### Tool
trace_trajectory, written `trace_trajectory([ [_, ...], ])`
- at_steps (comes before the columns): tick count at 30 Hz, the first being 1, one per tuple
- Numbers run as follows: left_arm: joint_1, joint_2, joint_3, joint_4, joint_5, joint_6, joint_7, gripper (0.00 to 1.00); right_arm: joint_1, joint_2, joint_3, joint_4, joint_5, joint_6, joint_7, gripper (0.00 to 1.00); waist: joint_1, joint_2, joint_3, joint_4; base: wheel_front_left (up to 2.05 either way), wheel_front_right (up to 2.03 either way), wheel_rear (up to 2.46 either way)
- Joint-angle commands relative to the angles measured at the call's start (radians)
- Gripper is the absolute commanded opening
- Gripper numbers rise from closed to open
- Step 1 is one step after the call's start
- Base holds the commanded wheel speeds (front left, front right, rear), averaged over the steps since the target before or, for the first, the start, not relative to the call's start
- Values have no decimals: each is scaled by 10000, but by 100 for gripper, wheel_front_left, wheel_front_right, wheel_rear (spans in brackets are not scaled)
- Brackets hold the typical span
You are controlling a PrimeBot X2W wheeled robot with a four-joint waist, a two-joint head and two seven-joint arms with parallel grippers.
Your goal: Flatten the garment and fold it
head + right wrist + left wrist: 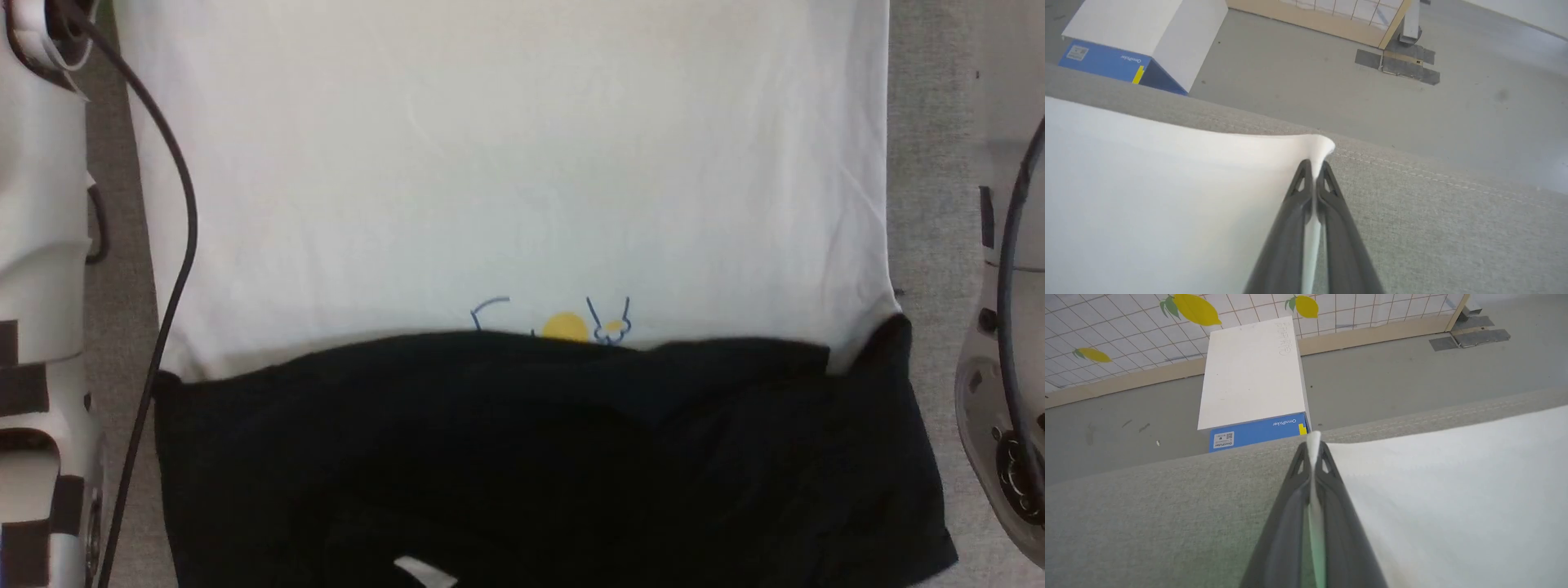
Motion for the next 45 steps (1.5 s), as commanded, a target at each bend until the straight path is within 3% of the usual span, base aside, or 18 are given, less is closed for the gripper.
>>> trace_trajectory([
  [1, -249, 177, 44, 78, 188, 6, -370, 0, 140, -24, -89, -181, -92, -17, -523, 0, 0, 0, -99, -85, 0, 0, 0],
  [10, 198, 327, 159, 342, -23, -253, -2217, 0, 1127, -24, 174, -453, 421, -17, -2636, 0, 0, 0, -1329, -314, 0, 0, 0],
  [19, 3185, 367, 202, -1164, -690, -483, -3334, 0, 4007, -485, 957, -2186, 1657, -17, -3945, 0, 0, 0, -3552, -259, 0, 0, 0],
  [25, 6267, 369, 381, -3318, -1267, -192, -3018, 0, 6583, -1079, 1260, -4163, 2307, -17, -3824, 0, 0, 0, -4805, -128, 0, 0, 0],
  [32, 9776, 105, 597, -5229, -2152, 280, -2473, 0, 9611, -1156, 710, -6412, 2699, -17, -3247, 0, 0, 0, -5649, 147, 0, 0, 0],
  [38, 11698, -442, 604, -5790, -2670, 627, -2651, 0, 11830, -795, 166, -7465, 2579, -17, -2525, 0, 0, 0, -5956, 356, 0, 0, 0],
  [45, 13331, -1042, 731, -5600, -3222, 915, -3107, 0, 13997, -305, -345, -7757, 2264, -17, -1896, 0, 0, 0, -6310, 461, 0, 0, 0],
])
